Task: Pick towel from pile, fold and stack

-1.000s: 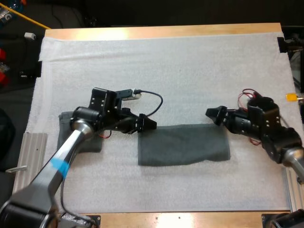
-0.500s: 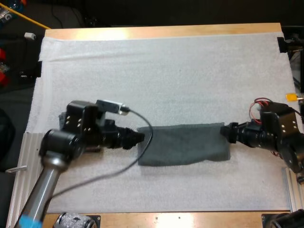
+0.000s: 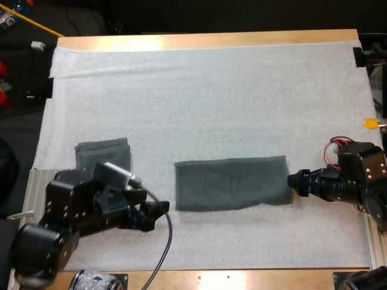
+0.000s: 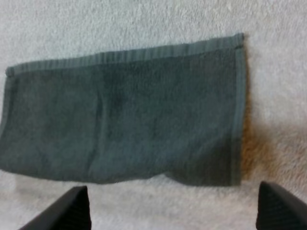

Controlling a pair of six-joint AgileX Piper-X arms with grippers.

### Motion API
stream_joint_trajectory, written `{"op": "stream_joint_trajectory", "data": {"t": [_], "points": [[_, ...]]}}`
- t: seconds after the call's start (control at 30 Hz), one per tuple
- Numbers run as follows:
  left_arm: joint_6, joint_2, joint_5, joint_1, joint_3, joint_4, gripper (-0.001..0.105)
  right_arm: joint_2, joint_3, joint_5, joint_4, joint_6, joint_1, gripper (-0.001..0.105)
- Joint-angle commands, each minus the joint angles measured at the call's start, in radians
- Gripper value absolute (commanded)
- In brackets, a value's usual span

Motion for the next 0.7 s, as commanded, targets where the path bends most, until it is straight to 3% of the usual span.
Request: {"op": "stream_joint_trajectory", "data": {"t": [0.0,0.1,0.27,0.47,0.67], "points": [[-0.006,-0.013,-0.012,0.0,-0.005,0.004,0.063,-0.008,-0.01,0.029,0.002,-0.022,-0.004,0.068],[-0.006,-0.015,-0.012,0.0,-0.005,0.004,0.063,0.001,-0.01,0.096,-0.027,-0.033,-0.004,0.068],[-0.006,-0.015,-0.012,0.0,-0.005,0.004,0.063,0.075,-0.01,0.107,-0.071,-0.033,-0.03,0.068],[-0.006,-0.015,-0.01,0.0,-0.005,0.015,0.063,0.222,-0.01,-0.067,-0.134,-0.087,-0.121,0.066],[-0.006,-0.015,-0.01,0.0,-0.005,0.015,0.063,0.377,-0.01,-0.104,-0.141,-0.157,-0.181,0.063]]}}
